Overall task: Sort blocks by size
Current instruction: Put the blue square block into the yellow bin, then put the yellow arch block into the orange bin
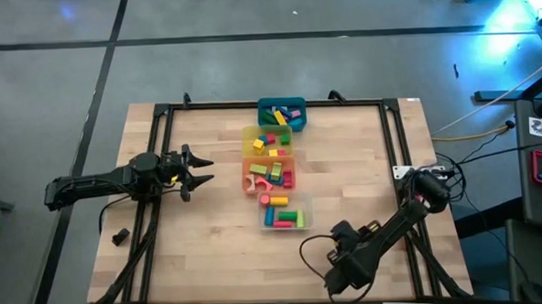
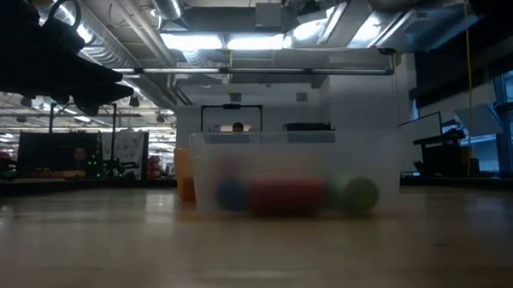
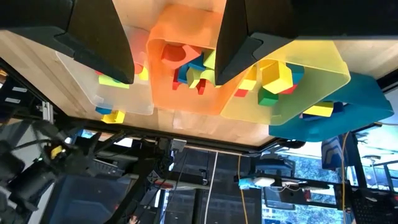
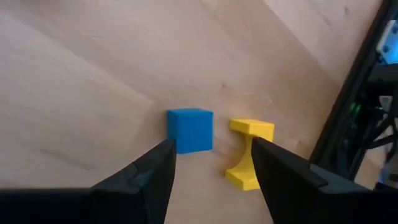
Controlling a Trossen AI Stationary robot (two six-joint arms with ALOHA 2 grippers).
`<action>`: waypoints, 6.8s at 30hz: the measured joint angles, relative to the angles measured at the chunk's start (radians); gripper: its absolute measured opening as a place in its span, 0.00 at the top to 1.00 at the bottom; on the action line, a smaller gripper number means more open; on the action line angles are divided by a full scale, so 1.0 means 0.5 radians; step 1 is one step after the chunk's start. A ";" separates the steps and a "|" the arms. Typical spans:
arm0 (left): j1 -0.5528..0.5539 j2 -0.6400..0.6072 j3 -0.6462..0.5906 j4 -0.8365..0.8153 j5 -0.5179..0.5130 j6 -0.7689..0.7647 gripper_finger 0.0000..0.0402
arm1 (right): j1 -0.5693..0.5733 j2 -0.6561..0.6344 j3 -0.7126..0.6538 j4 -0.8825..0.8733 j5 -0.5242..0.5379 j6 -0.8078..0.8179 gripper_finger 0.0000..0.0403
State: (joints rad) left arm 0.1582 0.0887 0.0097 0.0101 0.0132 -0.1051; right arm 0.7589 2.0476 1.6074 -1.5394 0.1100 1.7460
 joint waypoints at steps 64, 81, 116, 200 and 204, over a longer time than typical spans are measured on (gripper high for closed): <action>0.001 0.000 -0.001 0.000 0.000 0.000 0.48 | -0.312 -0.015 -0.305 0.530 -0.086 -1.280 0.67; 0.000 0.000 -0.001 0.001 -0.001 0.000 0.48 | -0.857 -0.021 0.397 0.026 1.078 -2.470 0.65; 0.000 0.000 -0.001 0.001 0.000 0.000 0.48 | -1.777 -0.045 0.396 0.408 0.179 -3.022 0.53; 0.000 0.000 -0.001 0.000 0.000 0.000 0.48 | 0.144 -1.008 -1.437 1.050 -0.150 0.007 0.77; 0.000 0.000 -0.001 0.000 0.000 0.000 0.48 | 0.144 -1.008 -1.437 1.050 -0.178 0.007 0.77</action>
State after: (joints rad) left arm 0.1581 0.0887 0.0093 0.0101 0.0132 -0.1051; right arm 0.8310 1.5436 0.8890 -1.0145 0.0212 1.7493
